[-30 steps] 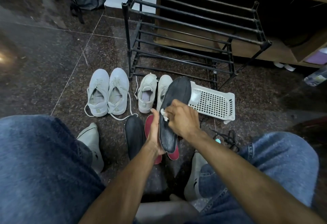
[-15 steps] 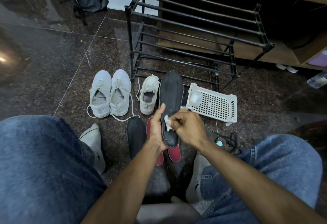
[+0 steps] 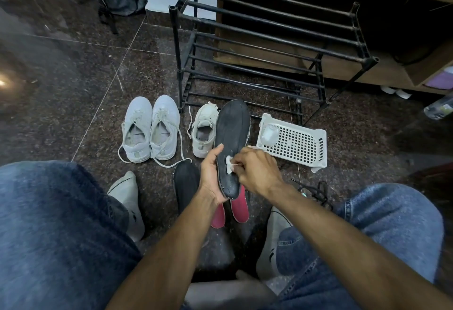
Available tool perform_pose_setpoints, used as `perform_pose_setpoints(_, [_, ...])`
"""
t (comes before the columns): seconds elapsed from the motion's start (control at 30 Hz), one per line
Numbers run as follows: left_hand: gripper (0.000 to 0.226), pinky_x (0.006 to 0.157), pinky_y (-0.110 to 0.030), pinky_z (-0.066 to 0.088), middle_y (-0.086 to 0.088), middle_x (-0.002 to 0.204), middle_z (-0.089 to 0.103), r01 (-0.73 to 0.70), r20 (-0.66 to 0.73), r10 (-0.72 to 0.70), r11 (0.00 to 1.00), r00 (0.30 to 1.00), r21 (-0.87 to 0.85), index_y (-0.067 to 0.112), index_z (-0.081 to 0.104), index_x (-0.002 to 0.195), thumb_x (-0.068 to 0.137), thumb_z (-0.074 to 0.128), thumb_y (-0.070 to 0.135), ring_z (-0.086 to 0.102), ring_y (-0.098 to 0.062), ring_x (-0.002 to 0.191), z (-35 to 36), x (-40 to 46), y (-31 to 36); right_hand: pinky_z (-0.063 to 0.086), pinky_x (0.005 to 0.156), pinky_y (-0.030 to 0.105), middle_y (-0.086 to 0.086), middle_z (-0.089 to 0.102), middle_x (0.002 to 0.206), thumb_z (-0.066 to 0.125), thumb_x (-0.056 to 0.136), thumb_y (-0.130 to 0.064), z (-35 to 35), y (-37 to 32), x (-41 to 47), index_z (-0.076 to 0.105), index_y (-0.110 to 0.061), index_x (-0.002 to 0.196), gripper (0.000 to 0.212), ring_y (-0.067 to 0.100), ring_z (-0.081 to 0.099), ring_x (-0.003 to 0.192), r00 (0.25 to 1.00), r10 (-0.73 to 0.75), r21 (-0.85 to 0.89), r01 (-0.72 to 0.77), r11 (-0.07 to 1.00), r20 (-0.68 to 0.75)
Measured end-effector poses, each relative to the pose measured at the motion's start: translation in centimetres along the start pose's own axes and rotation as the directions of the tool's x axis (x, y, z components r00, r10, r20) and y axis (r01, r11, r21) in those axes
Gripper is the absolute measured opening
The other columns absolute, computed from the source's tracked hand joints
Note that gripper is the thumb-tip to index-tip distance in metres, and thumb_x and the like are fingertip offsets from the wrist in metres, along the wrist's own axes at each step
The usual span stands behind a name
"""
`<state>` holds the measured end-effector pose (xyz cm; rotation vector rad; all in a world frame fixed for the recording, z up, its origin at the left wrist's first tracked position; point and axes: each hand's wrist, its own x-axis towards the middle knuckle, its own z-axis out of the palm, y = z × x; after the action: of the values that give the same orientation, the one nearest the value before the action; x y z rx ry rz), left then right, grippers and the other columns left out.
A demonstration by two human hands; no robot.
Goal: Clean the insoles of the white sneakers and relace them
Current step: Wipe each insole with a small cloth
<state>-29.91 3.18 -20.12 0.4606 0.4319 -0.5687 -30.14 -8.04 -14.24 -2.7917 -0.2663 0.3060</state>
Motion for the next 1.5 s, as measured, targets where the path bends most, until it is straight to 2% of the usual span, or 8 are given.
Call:
perform_pose_setpoints(0.1, [0.067,0.11,-0.045,0.039,-0.025,0.133,0.056,-0.053,-0.006,0.053,0.999,0.999,-0.01,-0.004,0.056,0.131,0.09,0.041,0.047,0.057,-0.034,0.122,-0.1,0.5,0.7,0.05,0.093,0.039,-0.007,0.068,0.109,0.062,0.089,-0.021,1.0,-1.3,-1.4,0.072,-0.023,0.107,0.021,0.02,0.062,0.099,1.0,0.006,0.131,-0.01,0.991,0.029])
perform_pose_setpoints(0.27, [0.066,0.107,-0.046,0.04,-0.021,0.122,0.065,-0.055,0.003,0.055,0.995,0.998,-0.087,-0.002,0.068,0.116,0.093,0.033,0.049,0.057,-0.034,0.121,-0.3,0.7,0.5,0.05,0.086,0.035,-0.007,0.065,0.103,0.057,0.09,-0.016,0.7,-1.4,-2.2,0.073,-0.022,0.103,0.021,0.019,0.061,0.093,0.999,-0.048,0.095,0.049,0.994,-0.006])
perform_pose_setpoints(0.47, [0.04,0.062,-0.033,0.059,-0.012,0.084,0.072,-0.001,-0.038,0.0,0.999,0.999,-0.035,0.008,0.069,0.101,0.094,0.045,0.04,0.071,-0.026,0.073,0.5,-0.1,-1.0,0.052,0.086,0.043,0.002,0.063,0.105,0.056,0.085,-0.013,-0.2,-0.7,1.6,0.071,-0.021,0.103,0.025,0.028,0.063,0.096,0.996,0.067,-0.055,-0.07,0.996,-0.057])
perform_pose_setpoints(0.67, [0.065,0.112,-0.045,0.036,-0.021,0.12,0.066,-0.041,-0.052,0.037,0.996,0.998,-0.084,-0.005,0.072,0.106,0.093,0.036,0.048,0.053,-0.035,0.127,-1.1,1.0,0.0,0.05,0.088,0.037,-0.004,0.066,0.107,0.055,0.086,-0.017,1.4,-2.1,-3.2,0.072,-0.027,0.102,0.026,0.024,0.061,0.1,0.997,0.021,0.012,-0.022,1.0,0.068])
perform_pose_setpoints(0.97, [0.05,0.076,-0.035,0.046,-0.009,0.096,0.069,0.035,-0.104,-0.036,0.999,0.994,-0.017,0.011,0.075,0.093,0.083,0.049,0.052,0.065,-0.026,0.082,-0.4,0.0,-0.4,0.043,0.072,0.036,0.002,0.058,0.107,0.057,0.082,-0.016,0.1,-1.0,-0.6,0.067,-0.015,0.1,0.021,0.033,0.063,0.092,0.997,-0.042,-0.249,0.055,0.967,0.058])
perform_pose_setpoints(1.13, [0.066,0.103,-0.044,0.044,-0.023,0.117,0.065,-0.003,-0.145,-0.003,0.999,0.989,-0.038,-0.006,0.065,0.113,0.089,0.044,0.052,0.06,-0.031,0.118,-1.1,0.4,0.0,0.052,0.08,0.039,-0.002,0.061,0.103,0.052,0.087,-0.014,0.7,-1.1,-3.3,0.068,-0.019,0.106,0.026,0.026,0.063,0.09,0.97,-0.173,-0.176,0.202,0.963,0.168])
perform_pose_setpoints(1.27, [0.063,0.11,-0.046,0.038,-0.018,0.099,0.072,-0.017,-0.109,0.011,0.999,0.994,-0.052,-0.002,0.076,0.087,0.092,0.042,0.05,0.058,-0.031,0.121,-0.7,0.8,-0.2,0.052,0.079,0.04,-0.004,0.058,0.099,0.049,0.087,-0.012,-0.1,-0.7,-3.2,0.07,-0.019,0.105,0.029,0.026,0.063,0.086,0.972,-0.206,-0.164,0.222,0.961,0.112])
perform_pose_setpoints(1.5, [0.044,0.043,-0.024,0.05,-0.008,0.066,0.067,0.094,-0.106,-0.092,0.996,0.99,0.009,0.011,0.065,0.092,0.094,0.04,0.047,0.065,-0.022,0.051,0.7,-0.9,-1.5,0.046,0.068,0.036,0.001,0.059,0.103,0.05,0.086,-0.016,-0.7,-0.4,0.3,0.069,-0.018,0.099,0.023,0.033,0.064,0.086,0.995,-0.095,-0.245,0.095,0.965,0.012])
